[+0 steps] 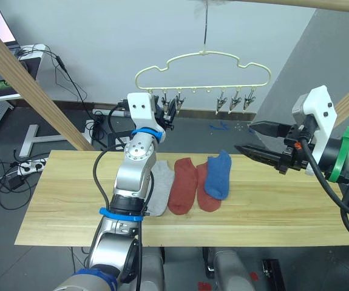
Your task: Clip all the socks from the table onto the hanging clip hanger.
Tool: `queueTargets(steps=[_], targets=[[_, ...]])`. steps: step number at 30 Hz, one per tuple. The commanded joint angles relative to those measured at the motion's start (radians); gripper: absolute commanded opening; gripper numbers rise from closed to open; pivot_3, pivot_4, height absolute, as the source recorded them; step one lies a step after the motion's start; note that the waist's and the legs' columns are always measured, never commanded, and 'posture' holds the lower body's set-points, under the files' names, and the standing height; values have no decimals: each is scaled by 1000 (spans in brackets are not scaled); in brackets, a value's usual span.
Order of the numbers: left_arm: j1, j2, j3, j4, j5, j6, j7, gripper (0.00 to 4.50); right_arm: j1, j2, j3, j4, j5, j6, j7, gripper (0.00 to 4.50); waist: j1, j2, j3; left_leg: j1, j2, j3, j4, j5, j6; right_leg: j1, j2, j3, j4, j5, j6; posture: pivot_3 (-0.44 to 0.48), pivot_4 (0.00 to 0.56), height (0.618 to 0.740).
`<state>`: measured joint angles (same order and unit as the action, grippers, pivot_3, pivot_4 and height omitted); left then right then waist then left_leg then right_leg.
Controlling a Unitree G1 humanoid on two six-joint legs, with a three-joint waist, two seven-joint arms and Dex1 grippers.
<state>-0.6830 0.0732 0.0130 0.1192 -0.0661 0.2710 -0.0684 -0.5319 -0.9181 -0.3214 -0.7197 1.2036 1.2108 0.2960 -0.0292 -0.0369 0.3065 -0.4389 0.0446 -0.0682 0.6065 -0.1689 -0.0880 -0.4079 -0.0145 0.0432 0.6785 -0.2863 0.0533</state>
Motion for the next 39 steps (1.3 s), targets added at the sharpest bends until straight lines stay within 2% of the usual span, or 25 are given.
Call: queueTargets(steps=[1, 18, 19, 22, 24, 27, 35, 39], targets=[[-25, -16, -4, -24, 4, -19, 10, 2572, 6, -19, -15, -14, 25, -29, -15, 3225, 0, 0, 0, 0, 0, 0, 0, 0, 0, 0, 0, 0, 0, 0, 0, -54, 307, 740], [-42, -26, -6, -32, 5, 6, 19, 2572, 29, -48, -6, -13, 71, -65, -58, 3225, -1, 0, 0, -1, 0, 0, 0, 0, 0, 0, 0, 0, 0, 0, 1, -57, 309, 740], [-42, -25, -5, -33, 5, 5, 19, 2182, 31, -50, -5, -13, 74, -68, -60, 3277, -1, 0, 0, -1, 0, 0, 0, 0, 0, 0, 0, 0, 0, 0, 1, -57, 309, 740], [-43, -24, -3, -34, 4, 6, 19, 1473, 34, -56, -2, -12, 81, -77, -66, 3277, -1, 0, 0, -1, 0, 0, 0, 0, 0, 0, 0, 0, 0, 0, 1, -57, 309, 740], [-43, -22, -1, -36, 4, 6, 19, 841, 37, -59, -1, -12, 86, -81, -69, 3277, -1, 0, 0, -1, 0, 0, 0, 0, 0, 0, 0, 0, 0, 0, 1, -57, 309, 740], [-46, -19, 3, -34, 1, 6, 18, 276, 38, -60, 6, -9, 86, -88, -73, 3277, -1, 0, 0, -1, 0, 0, 0, 0, 0, 0, 0, 0, 0, 0, 1, -53, 310, 740], [-61, -8, 43, -66, -84, 131, -35, 251, 91, -29, 99, 15, 20, -83, -110, 3277, -1, 0, 0, -1, 0, 0, 0, 0, 0, 0, 0, 0, 0, 0, 1, -43, 306, 740], [-94, 16, 85, -105, -187, 304, -88, 251, 145, 20, 216, 86, -104, -76, -135, 4152, -1, 0, 0, 0, 0, 0, 0, 0, 0, 0, 0, 0, 0, 0, 1, -27, 303, 740]])
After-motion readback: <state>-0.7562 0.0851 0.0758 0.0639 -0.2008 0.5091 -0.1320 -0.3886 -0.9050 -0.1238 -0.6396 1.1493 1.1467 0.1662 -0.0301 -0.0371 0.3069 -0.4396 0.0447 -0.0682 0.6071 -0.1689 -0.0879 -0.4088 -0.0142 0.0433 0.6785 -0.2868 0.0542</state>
